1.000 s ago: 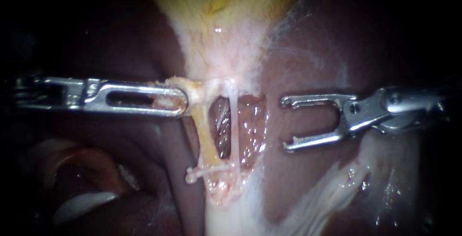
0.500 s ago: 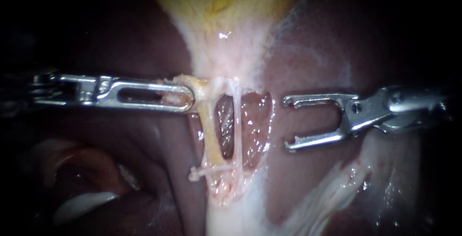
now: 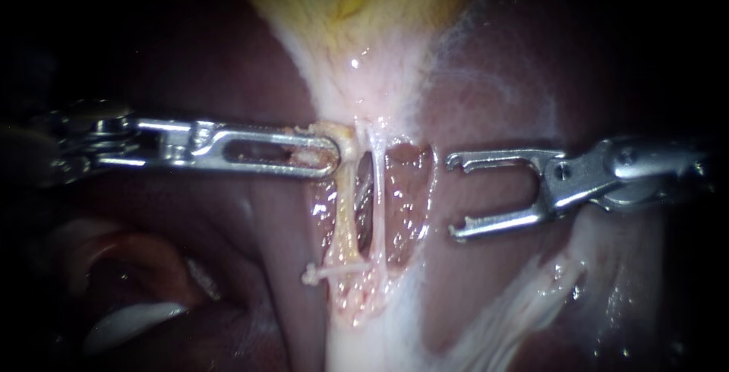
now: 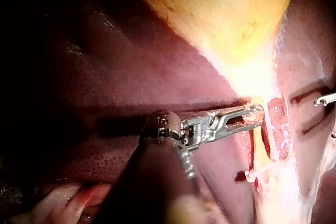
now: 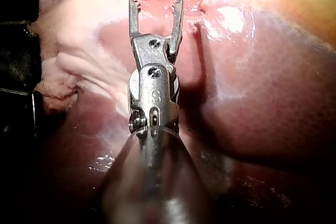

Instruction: Going back first clip left tube

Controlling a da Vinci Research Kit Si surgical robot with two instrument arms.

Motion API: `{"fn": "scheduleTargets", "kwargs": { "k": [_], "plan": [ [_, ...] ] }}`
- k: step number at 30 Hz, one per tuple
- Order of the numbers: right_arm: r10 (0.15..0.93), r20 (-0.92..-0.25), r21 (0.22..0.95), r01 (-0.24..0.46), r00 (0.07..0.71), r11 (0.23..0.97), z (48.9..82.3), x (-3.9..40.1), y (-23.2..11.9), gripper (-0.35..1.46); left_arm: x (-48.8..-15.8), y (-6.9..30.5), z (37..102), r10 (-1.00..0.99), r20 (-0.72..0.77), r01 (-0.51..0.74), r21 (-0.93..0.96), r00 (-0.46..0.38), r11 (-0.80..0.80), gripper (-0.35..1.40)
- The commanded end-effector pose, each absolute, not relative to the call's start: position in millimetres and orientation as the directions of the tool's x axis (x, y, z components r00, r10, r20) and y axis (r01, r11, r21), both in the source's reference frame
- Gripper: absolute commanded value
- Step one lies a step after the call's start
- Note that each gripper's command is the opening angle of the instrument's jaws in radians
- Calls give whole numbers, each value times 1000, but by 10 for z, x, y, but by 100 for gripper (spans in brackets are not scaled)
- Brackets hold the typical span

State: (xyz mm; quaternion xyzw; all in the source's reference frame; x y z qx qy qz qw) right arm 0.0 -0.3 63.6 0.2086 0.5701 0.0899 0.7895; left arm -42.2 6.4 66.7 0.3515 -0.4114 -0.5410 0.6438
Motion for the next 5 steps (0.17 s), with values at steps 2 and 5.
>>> {"fn": "scheduleTargets", "kwargs": {
  "k": [2,5],
  "plan": [
    [380,-862,431,93,335,897,636,0,-3,50,-422,64,667,-986,149,408,898,76,168,-35],
    [380,-863,432,96,334,897,635,0,-3,50,-422,64,667,-986,149,408,898,76,168,-35]
  ]
}}
